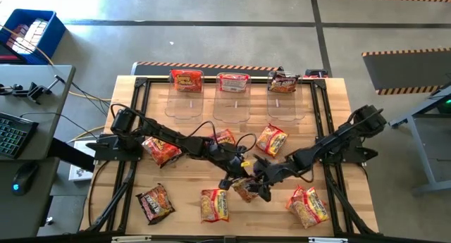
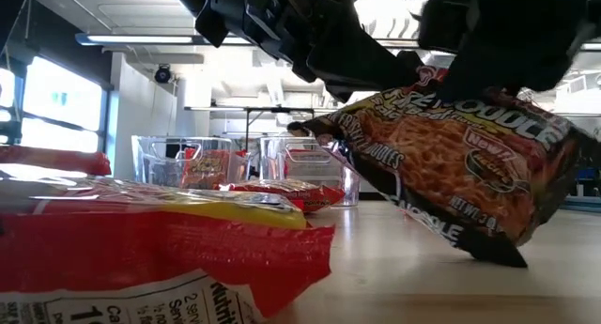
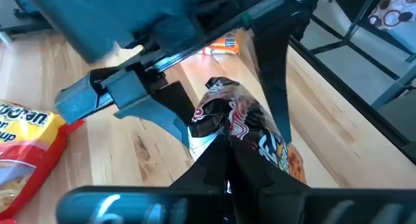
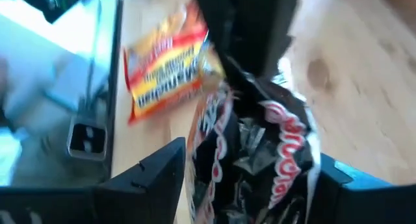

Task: Sort Maruchan noodles
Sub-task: Put the black noodle pack into the right transparent bin

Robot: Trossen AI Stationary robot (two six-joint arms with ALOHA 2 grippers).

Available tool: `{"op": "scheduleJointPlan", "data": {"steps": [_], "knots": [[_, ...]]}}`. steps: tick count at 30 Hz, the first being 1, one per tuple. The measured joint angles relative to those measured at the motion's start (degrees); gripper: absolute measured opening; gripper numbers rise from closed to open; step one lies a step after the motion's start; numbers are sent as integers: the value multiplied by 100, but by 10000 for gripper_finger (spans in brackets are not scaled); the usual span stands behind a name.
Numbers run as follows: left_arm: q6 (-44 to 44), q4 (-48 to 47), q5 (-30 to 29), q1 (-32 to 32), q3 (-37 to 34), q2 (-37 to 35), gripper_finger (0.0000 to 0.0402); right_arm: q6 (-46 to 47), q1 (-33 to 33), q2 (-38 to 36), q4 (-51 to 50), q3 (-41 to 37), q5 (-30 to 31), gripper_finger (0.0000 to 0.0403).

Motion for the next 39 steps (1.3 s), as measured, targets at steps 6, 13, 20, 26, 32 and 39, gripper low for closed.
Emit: {"op": "scheduleJointPlan", "data": {"steps": [6, 13, 20, 26, 32, 39], "knots": [[0, 13, -13, 6, 0, 0, 0, 495, 370, 0, 1950, -921, 929, 219], [-90, 68, -14, 77, 0, -38, 0, 650, 462, 0, 2311, -1180, 1123, 191], [-221, 71, 2, 158, -2, -92, 1, 522, 447, 0, 2316, -1180, 952, 147], [-503, -32, 144, 319, -2, -119, 23, 527, 438, 0, 2297, -1180, 1011, 113], [-172, -702, 328, 574, 1, -955, 62, 411, 231, -15, 2479, -1180, 862, 100], [-85, -347, 331, 687, -1125, -2314, 73, -94, -281, -485, 2509, -1178, 337, 99]]}}
